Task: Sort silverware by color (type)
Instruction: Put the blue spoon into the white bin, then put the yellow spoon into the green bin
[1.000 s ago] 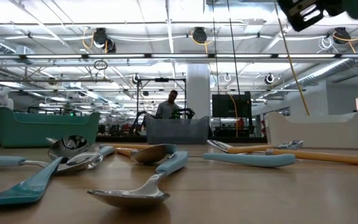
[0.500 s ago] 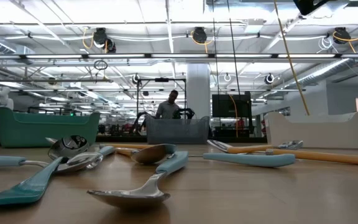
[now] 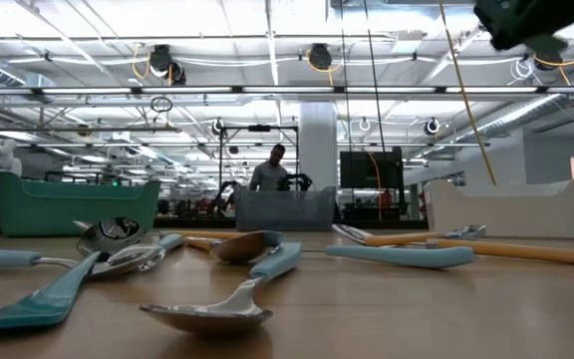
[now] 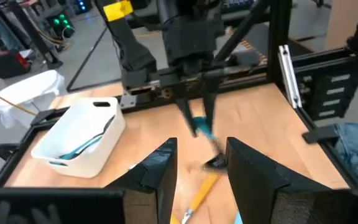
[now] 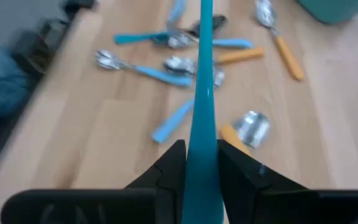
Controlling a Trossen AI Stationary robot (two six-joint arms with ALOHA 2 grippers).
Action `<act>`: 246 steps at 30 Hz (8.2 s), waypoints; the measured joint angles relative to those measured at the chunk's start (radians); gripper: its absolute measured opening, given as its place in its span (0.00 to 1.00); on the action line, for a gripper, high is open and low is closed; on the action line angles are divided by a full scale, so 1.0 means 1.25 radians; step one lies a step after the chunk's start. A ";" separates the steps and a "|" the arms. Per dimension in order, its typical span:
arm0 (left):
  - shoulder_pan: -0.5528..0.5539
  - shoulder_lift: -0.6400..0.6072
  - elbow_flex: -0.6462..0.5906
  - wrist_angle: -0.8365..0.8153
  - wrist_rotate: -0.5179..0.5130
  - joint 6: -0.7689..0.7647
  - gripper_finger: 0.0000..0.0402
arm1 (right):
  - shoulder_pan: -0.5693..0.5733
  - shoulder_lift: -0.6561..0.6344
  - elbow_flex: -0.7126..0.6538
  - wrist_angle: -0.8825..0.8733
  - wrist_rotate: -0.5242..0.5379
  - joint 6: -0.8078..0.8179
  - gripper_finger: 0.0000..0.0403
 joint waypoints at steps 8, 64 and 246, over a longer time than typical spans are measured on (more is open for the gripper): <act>-0.007 0.000 0.000 -0.057 -0.035 -0.016 0.34 | 0.000 -0.001 0.000 -0.036 0.039 0.033 0.17; -0.003 0.048 -0.001 -0.223 -0.059 -0.150 0.34 | -0.317 -0.001 0.001 -0.772 0.226 0.513 0.17; 0.158 0.047 -0.096 -0.556 -0.099 -0.415 0.34 | -0.278 0.132 0.042 -0.222 -0.008 -0.070 0.24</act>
